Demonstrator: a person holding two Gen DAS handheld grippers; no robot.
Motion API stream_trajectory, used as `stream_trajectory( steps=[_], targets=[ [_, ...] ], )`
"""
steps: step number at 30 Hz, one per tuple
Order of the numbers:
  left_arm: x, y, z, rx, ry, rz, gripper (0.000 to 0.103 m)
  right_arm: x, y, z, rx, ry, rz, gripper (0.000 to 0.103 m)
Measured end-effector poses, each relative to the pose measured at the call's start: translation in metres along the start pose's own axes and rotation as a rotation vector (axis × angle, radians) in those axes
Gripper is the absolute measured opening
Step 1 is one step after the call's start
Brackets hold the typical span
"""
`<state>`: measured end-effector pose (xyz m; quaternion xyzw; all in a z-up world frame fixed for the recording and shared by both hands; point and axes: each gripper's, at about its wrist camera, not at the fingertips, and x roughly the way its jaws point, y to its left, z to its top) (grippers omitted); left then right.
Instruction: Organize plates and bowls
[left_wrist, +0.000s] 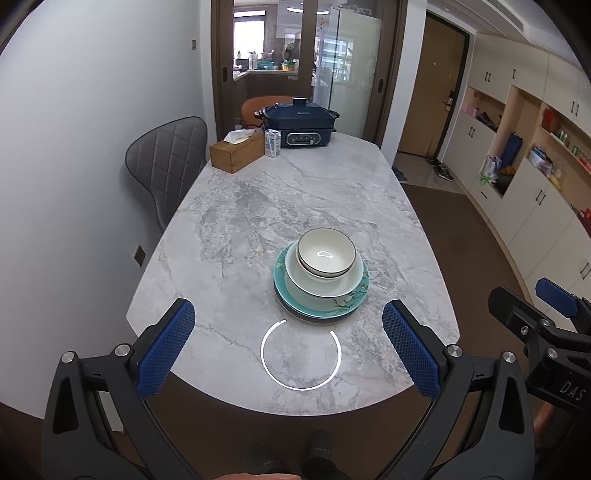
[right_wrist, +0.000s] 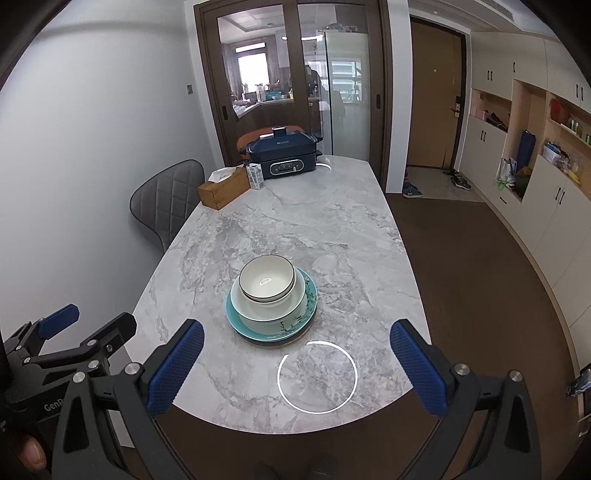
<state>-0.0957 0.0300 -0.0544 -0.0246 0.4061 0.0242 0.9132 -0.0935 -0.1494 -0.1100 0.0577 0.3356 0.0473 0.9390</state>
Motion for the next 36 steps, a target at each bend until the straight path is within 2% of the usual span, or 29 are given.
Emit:
stream_trajectory(
  steps=[15, 36],
  targets=[
    [-0.001, 0.0, -0.006, -0.008, 0.011, 0.064, 0.103, -0.007, 0.006, 0.003, -0.031, 0.002, 0.002, 0.103],
    [-0.002, -0.007, -0.018, 0.006, 0.036, 0.023, 0.103, -0.015, 0.009, -0.006, -0.037, 0.03, -0.015, 0.103]
  ],
)
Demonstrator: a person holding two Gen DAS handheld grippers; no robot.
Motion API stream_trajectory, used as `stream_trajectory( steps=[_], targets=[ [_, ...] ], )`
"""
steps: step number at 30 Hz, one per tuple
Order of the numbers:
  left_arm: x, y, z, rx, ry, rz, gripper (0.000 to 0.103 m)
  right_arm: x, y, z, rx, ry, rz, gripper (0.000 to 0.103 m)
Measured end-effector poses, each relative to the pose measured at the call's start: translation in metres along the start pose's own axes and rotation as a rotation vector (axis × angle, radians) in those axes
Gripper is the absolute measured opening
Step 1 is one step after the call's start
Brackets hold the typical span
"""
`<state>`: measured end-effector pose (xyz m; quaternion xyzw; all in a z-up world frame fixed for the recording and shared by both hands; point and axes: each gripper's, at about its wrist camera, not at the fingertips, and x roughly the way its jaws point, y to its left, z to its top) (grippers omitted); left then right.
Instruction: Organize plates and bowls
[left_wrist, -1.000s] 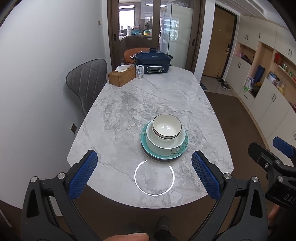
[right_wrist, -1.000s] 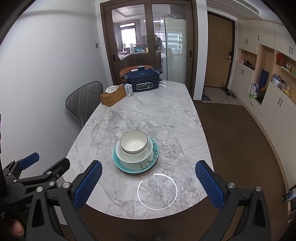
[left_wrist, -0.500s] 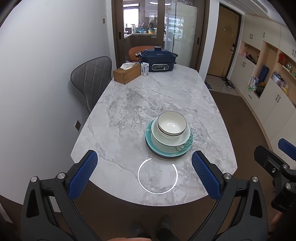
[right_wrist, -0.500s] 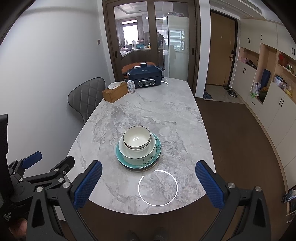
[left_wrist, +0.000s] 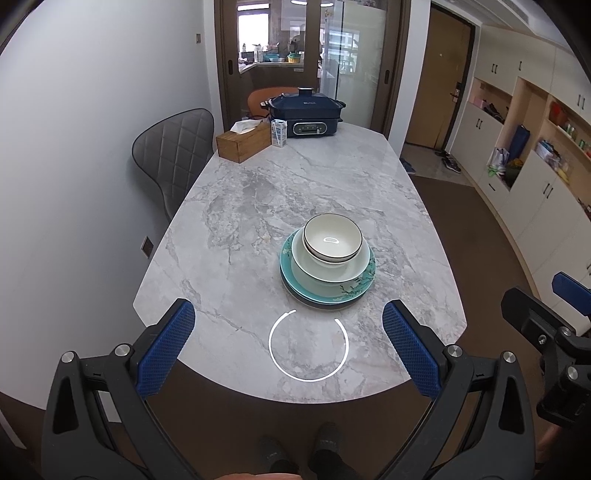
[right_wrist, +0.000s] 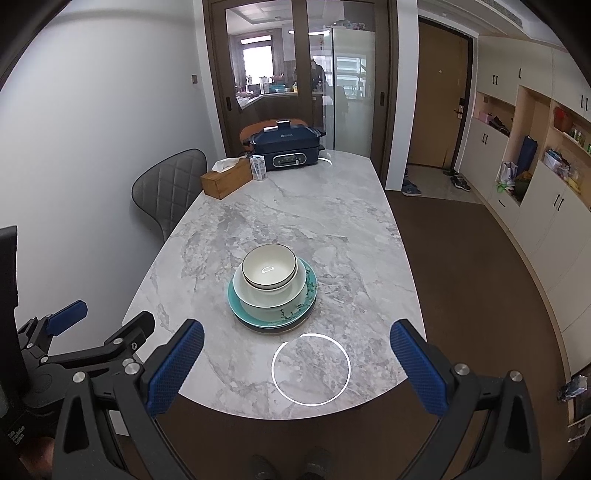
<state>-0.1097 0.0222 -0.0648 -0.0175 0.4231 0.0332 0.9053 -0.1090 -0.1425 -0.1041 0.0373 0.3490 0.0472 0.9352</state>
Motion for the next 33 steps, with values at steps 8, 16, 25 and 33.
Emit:
stream_trajectory(
  steps=[8, 16, 25, 33],
  targets=[
    [0.002, -0.004, -0.003, 0.009, 0.008, -0.012, 0.103, -0.001, -0.003, -0.001, 0.0, 0.001, -0.007, 0.103],
    [0.003, -0.008, -0.003, 0.015, 0.01, -0.022, 0.103, -0.002, -0.004, -0.001, 0.001, 0.001, -0.007, 0.103],
    [0.007, -0.01, 0.001, 0.021, 0.011, -0.035, 0.103, -0.001, -0.006, -0.001, 0.0, 0.001, -0.005, 0.103],
    [0.009, -0.009, 0.002, 0.019, 0.017, -0.041, 0.103, -0.001, -0.006, 0.0, 0.0, 0.002, -0.004, 0.103]
  ],
)
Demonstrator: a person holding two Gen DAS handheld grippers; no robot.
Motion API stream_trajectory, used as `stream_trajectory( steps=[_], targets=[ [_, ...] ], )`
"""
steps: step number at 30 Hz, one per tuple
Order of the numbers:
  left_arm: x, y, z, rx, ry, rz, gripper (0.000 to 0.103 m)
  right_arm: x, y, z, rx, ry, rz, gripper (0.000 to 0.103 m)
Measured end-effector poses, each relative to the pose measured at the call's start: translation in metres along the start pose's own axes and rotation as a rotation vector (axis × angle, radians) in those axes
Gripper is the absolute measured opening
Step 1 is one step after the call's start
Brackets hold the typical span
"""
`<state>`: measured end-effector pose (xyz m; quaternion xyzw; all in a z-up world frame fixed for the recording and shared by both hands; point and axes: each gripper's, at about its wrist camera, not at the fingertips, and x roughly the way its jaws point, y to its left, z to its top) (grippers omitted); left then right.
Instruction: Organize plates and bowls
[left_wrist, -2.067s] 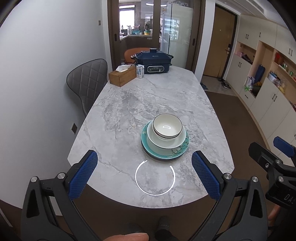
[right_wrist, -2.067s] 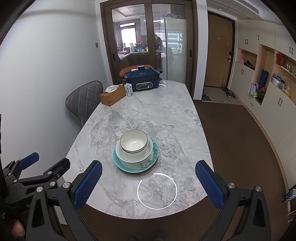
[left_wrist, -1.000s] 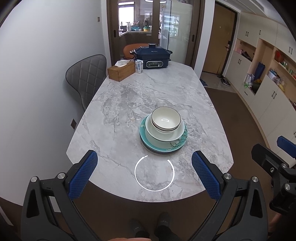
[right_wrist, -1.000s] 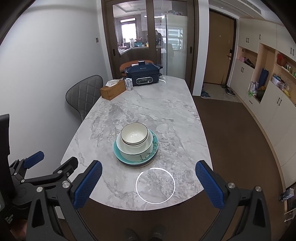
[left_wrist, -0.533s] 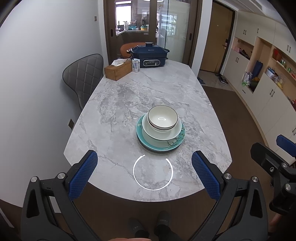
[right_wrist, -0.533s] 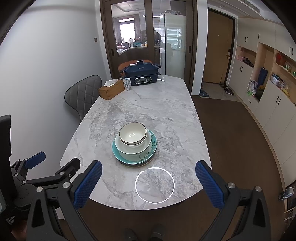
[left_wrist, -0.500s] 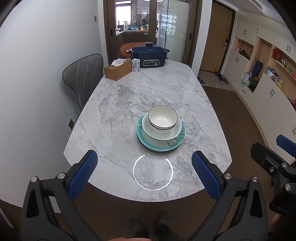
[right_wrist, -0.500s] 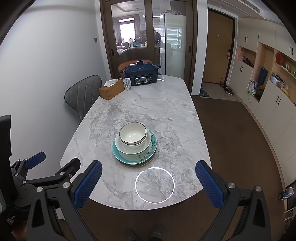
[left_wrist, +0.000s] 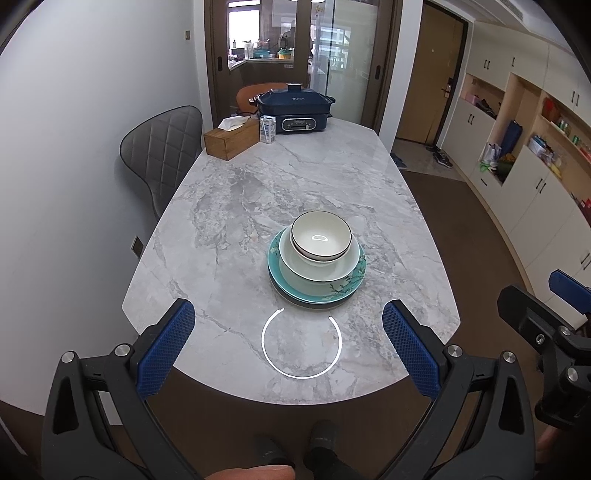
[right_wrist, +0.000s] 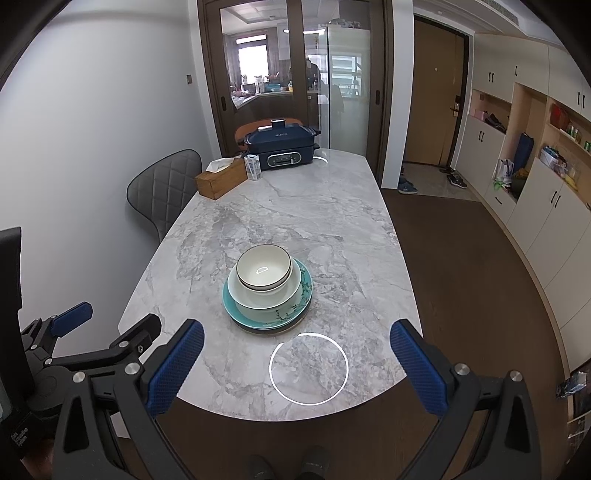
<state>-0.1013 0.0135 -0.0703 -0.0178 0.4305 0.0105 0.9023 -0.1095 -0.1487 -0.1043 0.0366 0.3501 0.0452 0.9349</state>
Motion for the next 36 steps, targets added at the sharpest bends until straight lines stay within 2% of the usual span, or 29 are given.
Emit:
stream_trajectory(
  steps=[36],
  targets=[
    [0.0097, 0.0073, 0.002, 0.001, 0.005, -0.009, 0.103, 0.0011, 0.002, -0.0024, 0.006, 0.006, -0.002, 0.103]
  ],
)
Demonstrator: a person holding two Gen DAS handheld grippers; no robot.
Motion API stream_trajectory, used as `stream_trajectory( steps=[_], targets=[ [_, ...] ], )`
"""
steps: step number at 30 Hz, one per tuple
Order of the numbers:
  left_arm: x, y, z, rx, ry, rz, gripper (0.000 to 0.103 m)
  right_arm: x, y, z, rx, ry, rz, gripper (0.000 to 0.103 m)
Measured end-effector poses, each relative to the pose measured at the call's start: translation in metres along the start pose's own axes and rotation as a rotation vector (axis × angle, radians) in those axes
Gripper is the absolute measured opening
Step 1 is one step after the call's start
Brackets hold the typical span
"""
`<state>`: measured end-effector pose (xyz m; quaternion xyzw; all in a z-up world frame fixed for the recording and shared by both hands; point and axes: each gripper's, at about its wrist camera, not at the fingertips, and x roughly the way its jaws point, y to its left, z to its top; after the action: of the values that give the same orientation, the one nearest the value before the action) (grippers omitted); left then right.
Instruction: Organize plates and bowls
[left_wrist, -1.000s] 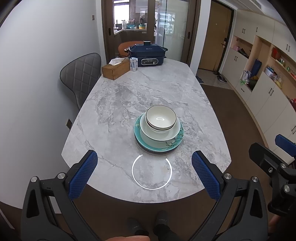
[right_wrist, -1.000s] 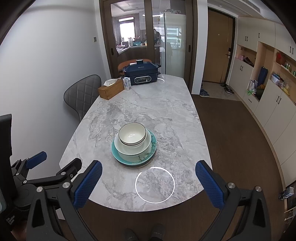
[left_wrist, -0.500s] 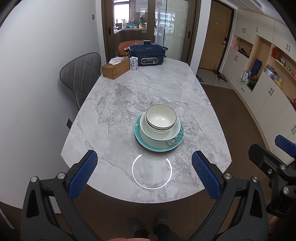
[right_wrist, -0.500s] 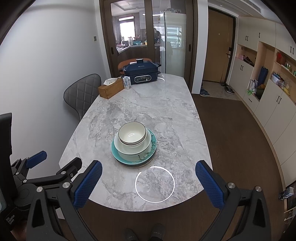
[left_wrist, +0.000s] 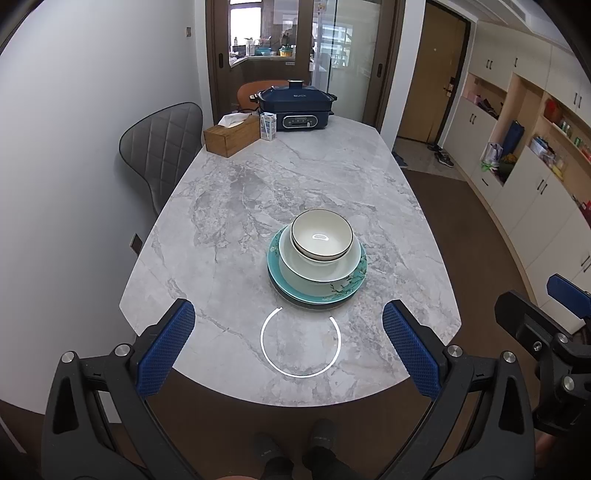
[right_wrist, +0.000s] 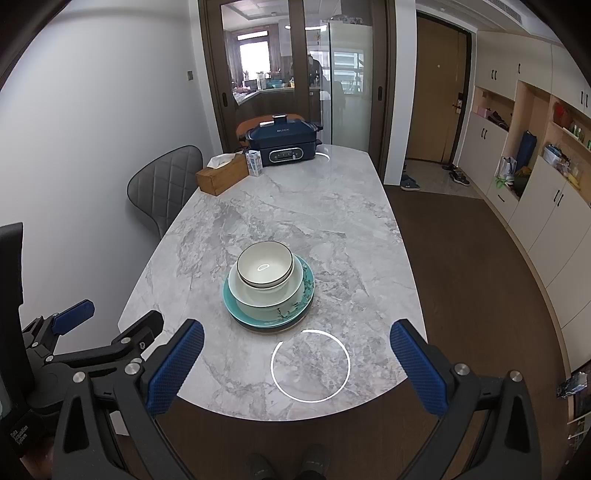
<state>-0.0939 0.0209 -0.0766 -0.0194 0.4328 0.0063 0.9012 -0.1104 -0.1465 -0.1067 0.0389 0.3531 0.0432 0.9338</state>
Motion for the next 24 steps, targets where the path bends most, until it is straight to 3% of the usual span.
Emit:
stream_trajectory(
  steps=[24],
  targets=[
    [0.0085, -0.0033, 0.0026, 0.01, -0.006, 0.003, 0.103, 0.0002, -0.0012, 0.0026, -0.001, 0.003, 0.001, 0.103]
  ],
)
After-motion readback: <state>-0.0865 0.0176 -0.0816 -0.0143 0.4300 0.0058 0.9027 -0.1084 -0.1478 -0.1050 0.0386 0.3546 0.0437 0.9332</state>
